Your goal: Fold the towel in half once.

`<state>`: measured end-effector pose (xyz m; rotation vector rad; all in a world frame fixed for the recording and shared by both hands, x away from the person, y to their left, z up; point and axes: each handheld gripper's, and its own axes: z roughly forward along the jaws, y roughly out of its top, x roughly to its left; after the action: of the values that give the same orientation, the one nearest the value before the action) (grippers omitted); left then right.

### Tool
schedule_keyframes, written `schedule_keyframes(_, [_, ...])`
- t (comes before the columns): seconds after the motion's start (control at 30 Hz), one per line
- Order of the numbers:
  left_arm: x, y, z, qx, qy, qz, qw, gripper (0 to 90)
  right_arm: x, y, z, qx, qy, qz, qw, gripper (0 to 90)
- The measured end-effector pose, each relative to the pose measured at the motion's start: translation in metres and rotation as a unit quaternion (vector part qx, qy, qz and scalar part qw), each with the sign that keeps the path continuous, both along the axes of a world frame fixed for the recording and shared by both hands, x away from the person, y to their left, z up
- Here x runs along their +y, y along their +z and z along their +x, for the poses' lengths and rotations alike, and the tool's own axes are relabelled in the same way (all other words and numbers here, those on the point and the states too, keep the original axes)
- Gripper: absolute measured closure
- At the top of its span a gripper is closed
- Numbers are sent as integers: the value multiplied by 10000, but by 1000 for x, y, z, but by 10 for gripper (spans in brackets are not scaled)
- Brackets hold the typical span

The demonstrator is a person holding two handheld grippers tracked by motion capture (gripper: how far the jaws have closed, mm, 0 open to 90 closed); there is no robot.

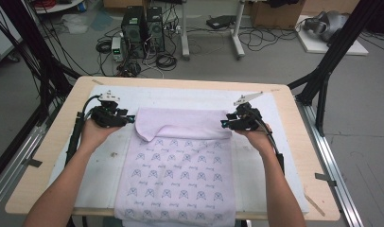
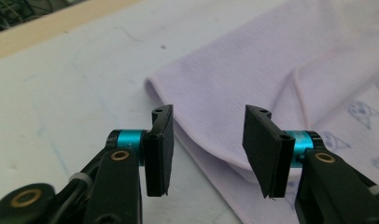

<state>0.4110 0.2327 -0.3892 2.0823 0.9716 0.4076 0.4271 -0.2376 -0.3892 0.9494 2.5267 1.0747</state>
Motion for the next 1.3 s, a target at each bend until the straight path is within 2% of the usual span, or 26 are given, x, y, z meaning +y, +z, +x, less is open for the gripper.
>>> schedule_keyframes(0.03, [-2,-4,-2,84,-73,-56,9999,520,0,-4,-2,9,12,-28,10000,540])
schedule_keyframes(0.07, [-4,-6,-3,181,-176,31,9997,509,-1,-7,-5,53,2,-25,10000,536])
schedule_keyframes(0.1, [-7,-9,-5,156,-258,92,9995,495,-1,-10,-7,75,9,-32,10000,534])
schedule_keyframes(0.13, [-9,-11,-8,126,-319,49,9994,497,-2,-13,-9,76,19,-25,10000,534])
schedule_keyframes(0.33, [-19,-24,-17,228,-704,4,9973,500,-3,-27,-15,167,19,7,9999,513])
schedule_keyframes(0.4, [-23,-26,-20,244,-817,-16,9964,519,-1,-31,-15,254,28,-75,9996,512])
schedule_keyframes(0.43, [-25,-28,-21,256,-904,18,9956,555,0,-34,-15,272,46,-80,9996,516])
schedule_keyframes(0.5, [-29,-31,-22,236,-966,259,9947,636,3,-37,-15,321,75,-112,9994,552])
schedule_keyframes(0.6, [-28,-35,-23,200,-1026,438,9936,854,4,-40,-17,338,187,-108,9992,714])
schedule_keyframes(0.7, [-21,-34,-25,203,-972,403,9942,896,4,-39,-19,321,293,-89,9990,833])
schedule_keyframes(0.8, [-9,-31,-28,127,-849,272,9959,896,4,-35,-23,263,365,-50,9990,852])
schedule_keyframes(0.87, [-4,-28,-30,74,-840,239,9961,895,5,-31,-26,222,419,-10,9989,853])
schedule_keyframes(0.93, [-3,-22,-32,18,-800,96,9967,868,6,-27,-30,132,486,14,9987,853])
schedule_keyframes(0.97, [-4,-20,-33,4,-766,-14,9971,795,7,-25,-32,96,510,35,9986,852])
schedule_keyframes(1.03, [-8,-17,-34,-16,-779,-106,9969,678,7,-22,-34,32,533,69,9985,851])
schedule_keyframes(1.2, [-27,-21,-31,54,-989,-24,9951,583,7,-20,-36,21,554,97,9984,845])
schedule_keyframes(1.3, [-39,-26,-29,137,-1162,25,9931,549,8,-21,-35,26,562,93,9984,838])
